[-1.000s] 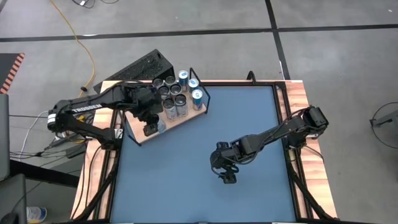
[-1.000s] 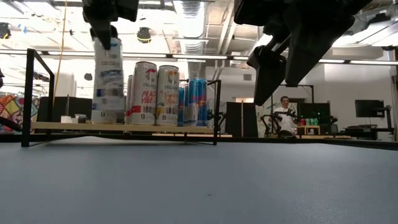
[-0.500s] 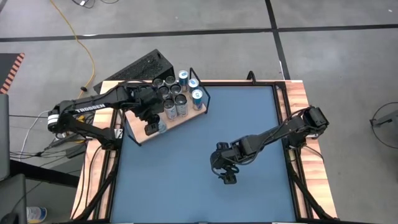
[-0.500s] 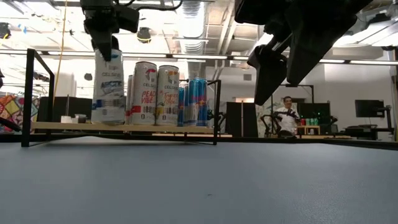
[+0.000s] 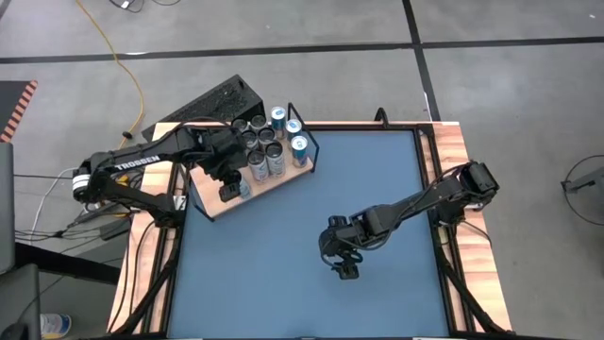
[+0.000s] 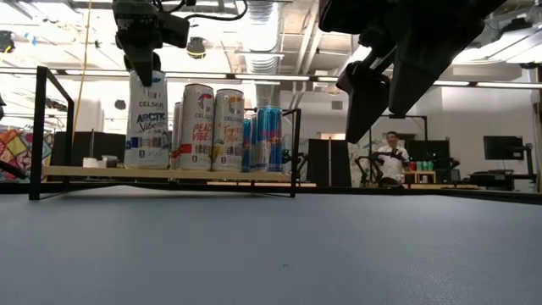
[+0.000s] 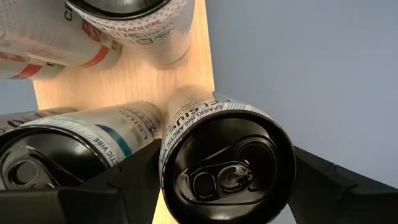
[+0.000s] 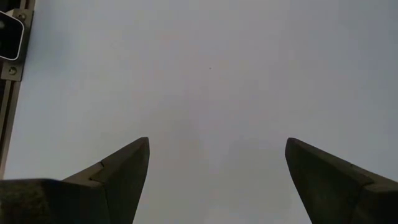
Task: Place canned beverage on shelf
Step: Put the white and blue soda can on the shelf aligned with the other white and blue soda cans
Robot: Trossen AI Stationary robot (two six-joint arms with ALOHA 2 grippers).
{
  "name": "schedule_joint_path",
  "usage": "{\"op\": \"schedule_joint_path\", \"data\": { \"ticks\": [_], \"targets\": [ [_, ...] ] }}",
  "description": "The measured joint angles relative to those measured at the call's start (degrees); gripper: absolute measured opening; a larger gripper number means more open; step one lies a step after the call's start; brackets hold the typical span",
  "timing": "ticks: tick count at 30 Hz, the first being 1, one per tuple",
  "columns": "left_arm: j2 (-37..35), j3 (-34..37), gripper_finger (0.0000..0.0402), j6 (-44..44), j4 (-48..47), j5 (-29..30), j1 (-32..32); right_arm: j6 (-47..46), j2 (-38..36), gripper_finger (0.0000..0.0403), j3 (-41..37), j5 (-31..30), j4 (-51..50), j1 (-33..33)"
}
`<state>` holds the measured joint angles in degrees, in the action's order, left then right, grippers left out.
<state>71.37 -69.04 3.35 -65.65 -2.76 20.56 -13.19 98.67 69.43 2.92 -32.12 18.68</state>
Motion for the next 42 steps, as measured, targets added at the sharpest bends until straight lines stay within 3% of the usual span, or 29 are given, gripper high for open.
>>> {"op": "schedule_joint_path", "data": {
  "ticks": [17,29,42],
  "targets": [
    [0.0,0.0,0.0263,-1.6,0.0,0.0,0.3,0.1,0.0,0.0356,0.0,0.0,0.1,0.0],
    [0.0,-0.2,0.0305,-3.1,0.2,-1.0,0.3,0.1,0.0,0.0356,0.0,0.0,0.1,0.0],
    [0.0,-0.2,0.0307,-4.2,0.1,8.4,0.3,0.1,0.0,0.0356,0.0,0.0,1.4,0.0]
  ]
}}
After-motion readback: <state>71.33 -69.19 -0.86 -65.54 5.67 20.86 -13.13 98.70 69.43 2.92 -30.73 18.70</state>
